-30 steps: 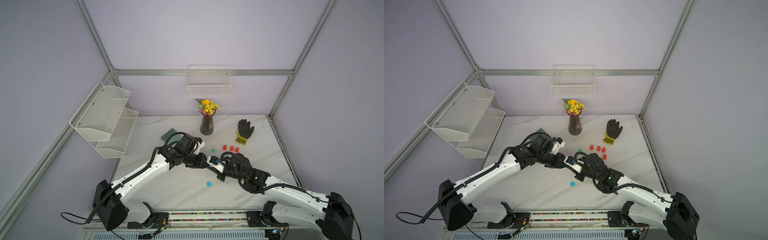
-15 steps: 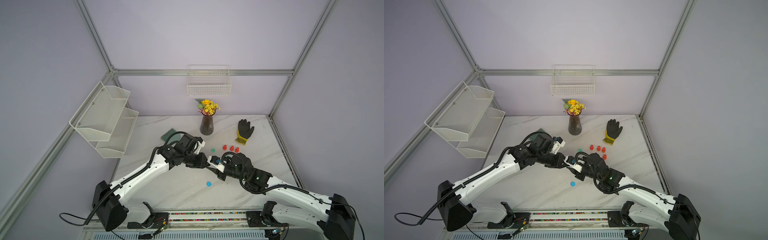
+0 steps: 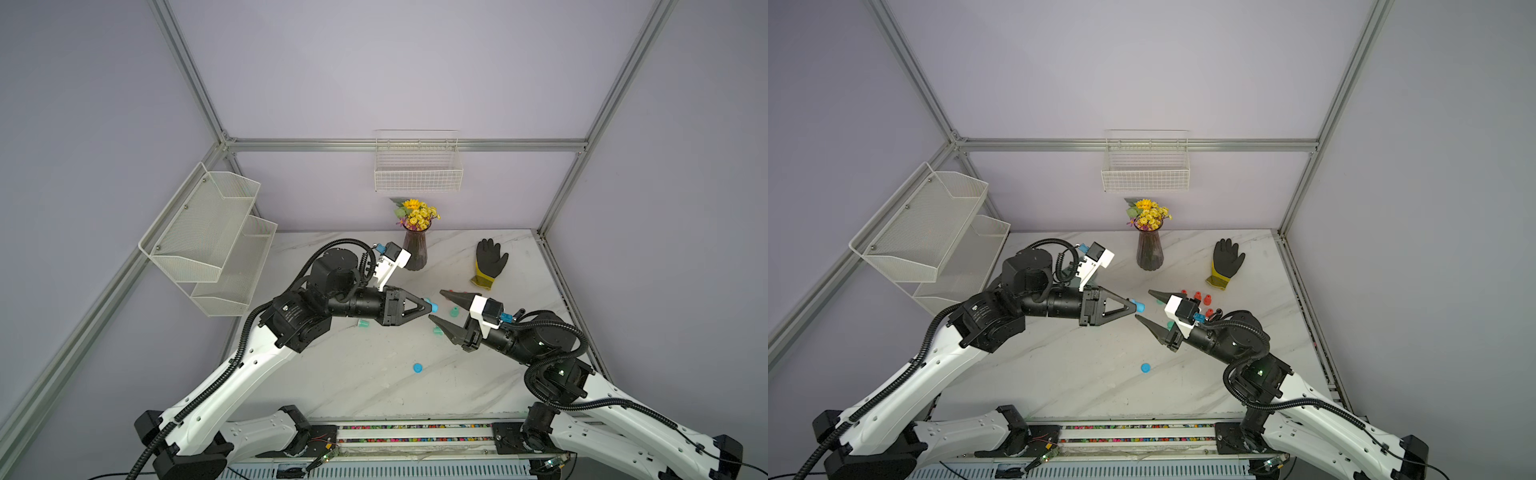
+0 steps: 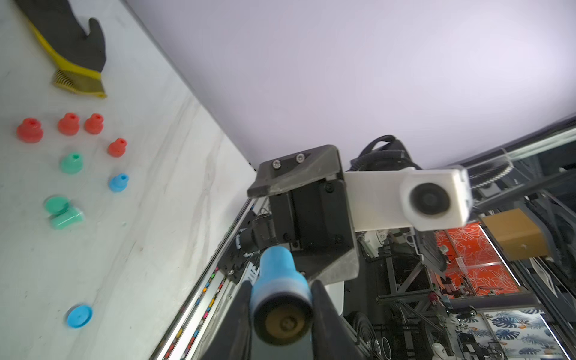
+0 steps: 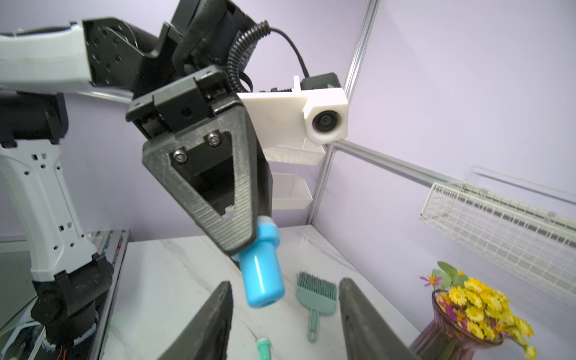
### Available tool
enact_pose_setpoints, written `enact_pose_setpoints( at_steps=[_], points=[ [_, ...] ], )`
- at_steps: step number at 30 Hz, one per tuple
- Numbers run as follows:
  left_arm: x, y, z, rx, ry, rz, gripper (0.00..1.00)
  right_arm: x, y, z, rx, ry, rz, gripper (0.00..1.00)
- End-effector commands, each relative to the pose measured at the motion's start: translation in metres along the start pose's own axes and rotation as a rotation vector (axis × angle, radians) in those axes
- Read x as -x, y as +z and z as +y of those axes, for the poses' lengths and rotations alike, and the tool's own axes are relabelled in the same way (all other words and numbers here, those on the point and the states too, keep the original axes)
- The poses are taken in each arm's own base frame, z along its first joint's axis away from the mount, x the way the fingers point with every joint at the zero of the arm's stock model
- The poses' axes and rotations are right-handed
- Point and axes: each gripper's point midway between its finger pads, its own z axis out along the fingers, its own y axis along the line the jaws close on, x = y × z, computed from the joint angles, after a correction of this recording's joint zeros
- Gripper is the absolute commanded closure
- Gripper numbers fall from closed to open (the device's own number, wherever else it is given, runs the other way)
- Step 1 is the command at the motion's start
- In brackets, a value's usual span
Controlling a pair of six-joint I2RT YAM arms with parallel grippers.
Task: Close the stamp cap
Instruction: Pick up the stamp from the center of the board.
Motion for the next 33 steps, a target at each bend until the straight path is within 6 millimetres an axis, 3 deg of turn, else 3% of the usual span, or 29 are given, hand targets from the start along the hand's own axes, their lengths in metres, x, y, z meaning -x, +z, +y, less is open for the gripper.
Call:
enact_pose_setpoints(
  at_steps=[1, 5, 9, 12, 20, 22, 24, 33],
  points=[
    [0.010, -0.017, -0.056, -0.195, 0.059, -0.011, 0.82, 0.049, -0.001, 0.011, 0.089, -0.013, -0.157, 0.44],
    [0.012, -0.026, -0.078, -0.268, 0.076, -0.014, 0.82, 0.071, -0.001, 0.020, 0.152, -0.053, -0.250, 0.45],
    [0.014, -0.030, -0.081, -0.264, 0.081, -0.029, 0.82, 0.084, 0.004, 0.022, 0.181, -0.080, -0.306, 0.49],
    [0.014, -0.030, -0.082, -0.271, 0.084, -0.032, 0.82, 0.085, 0.011, 0.024, 0.206, -0.086, -0.310, 0.52],
    [0.012, -0.027, -0.076, -0.256, 0.075, -0.022, 0.82, 0.082, 0.017, 0.027, 0.235, -0.087, -0.323, 0.76],
    [0.012, -0.027, -0.076, -0.256, 0.079, -0.022, 0.83, 0.083, 0.016, 0.027, 0.234, -0.088, -0.324, 0.75],
    [0.012, -0.027, -0.077, -0.256, 0.083, -0.021, 0.83, 0.083, 0.014, 0.027, 0.227, -0.089, -0.326, 0.66],
    [0.012, -0.026, -0.075, -0.252, 0.084, -0.020, 0.84, 0.087, 0.009, 0.028, 0.224, -0.102, -0.343, 0.67]
  ],
)
